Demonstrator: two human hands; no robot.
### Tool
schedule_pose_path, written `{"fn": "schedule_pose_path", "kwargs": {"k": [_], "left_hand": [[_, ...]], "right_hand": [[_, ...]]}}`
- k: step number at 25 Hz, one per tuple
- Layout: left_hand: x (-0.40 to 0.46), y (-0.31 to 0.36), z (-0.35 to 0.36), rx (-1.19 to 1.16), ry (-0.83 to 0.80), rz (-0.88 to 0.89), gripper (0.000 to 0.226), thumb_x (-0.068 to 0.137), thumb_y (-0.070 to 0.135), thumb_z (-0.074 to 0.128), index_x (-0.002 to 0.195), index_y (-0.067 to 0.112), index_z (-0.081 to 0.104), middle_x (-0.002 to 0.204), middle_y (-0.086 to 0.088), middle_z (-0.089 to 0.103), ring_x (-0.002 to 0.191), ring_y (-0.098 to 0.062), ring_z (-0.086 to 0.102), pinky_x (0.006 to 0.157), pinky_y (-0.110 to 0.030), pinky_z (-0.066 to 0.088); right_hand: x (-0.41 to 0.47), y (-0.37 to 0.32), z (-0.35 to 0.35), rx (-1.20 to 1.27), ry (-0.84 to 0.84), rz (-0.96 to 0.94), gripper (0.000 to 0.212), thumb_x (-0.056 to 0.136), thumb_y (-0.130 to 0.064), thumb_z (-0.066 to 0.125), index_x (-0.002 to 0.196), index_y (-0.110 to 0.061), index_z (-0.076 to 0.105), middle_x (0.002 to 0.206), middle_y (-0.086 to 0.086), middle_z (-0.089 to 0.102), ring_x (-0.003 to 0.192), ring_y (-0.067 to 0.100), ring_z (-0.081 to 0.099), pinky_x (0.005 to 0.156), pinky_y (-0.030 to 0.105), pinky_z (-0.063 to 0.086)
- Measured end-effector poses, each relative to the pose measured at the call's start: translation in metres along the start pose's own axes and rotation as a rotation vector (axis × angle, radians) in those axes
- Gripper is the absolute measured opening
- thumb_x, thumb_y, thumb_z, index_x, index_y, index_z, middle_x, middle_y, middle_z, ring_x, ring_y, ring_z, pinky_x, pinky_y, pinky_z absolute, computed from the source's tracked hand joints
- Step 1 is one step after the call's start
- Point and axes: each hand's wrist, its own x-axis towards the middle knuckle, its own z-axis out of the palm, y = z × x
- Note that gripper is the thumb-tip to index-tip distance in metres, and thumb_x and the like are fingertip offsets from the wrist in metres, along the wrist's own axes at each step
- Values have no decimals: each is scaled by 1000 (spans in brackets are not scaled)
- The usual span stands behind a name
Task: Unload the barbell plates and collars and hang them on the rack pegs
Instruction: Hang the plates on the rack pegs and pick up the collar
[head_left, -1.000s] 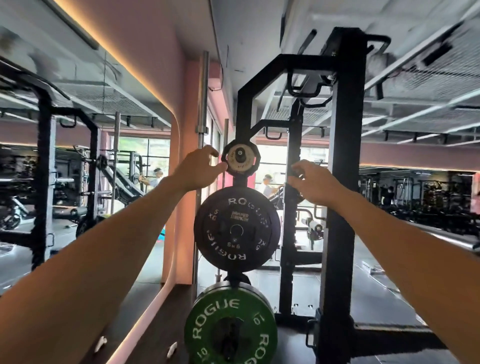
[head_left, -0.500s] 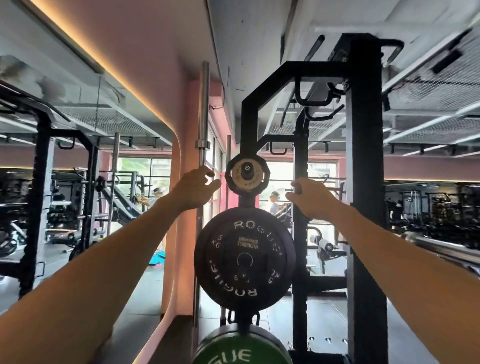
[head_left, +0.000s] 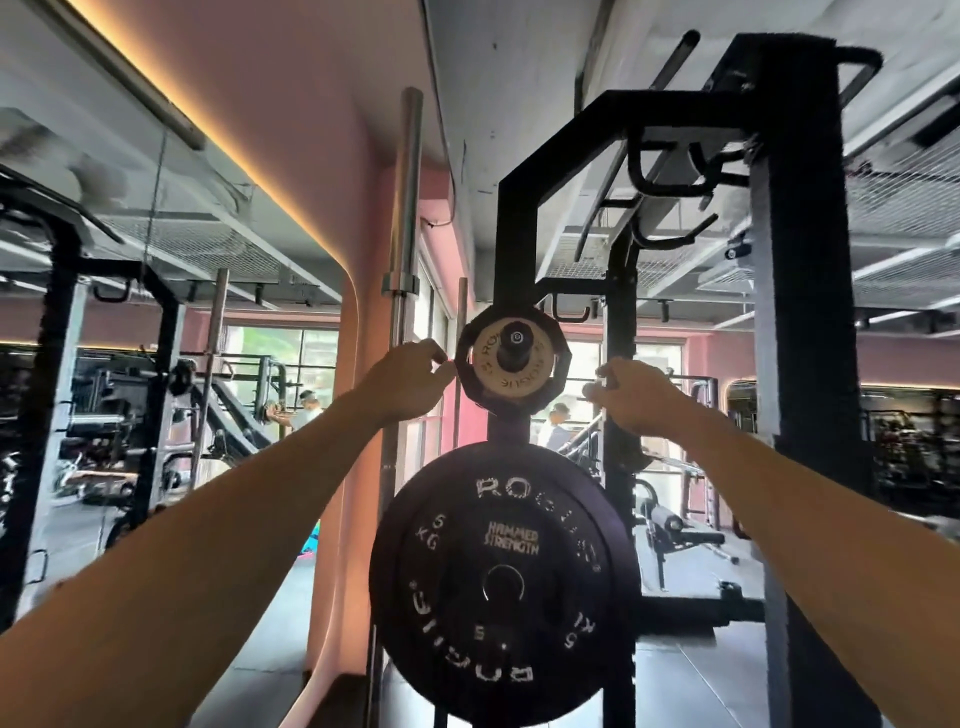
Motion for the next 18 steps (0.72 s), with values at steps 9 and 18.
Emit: {"fn": "schedule_pose_path", "kwargs": {"k": [9,18], "left_hand": [[122,-26,80,-8,51,-8,37,103,29,39,118,5,63,122,-14,64,110,-28,59,79,-23,35],[153,-30,121,-148,56,-91,42,102,33,44,114,-1,63,111,-14,67,103,-30,62,86,-35,48]], "right_hand": [[134,36,55,147,22,-31,35,96,-32,55,112,-3,63,109,16,66,102,31,62,88,37,47],[176,35,94,225,80,19,28,96,-25,53,88,0,64,77,13,57,73,25,53,61,28,38]]}}
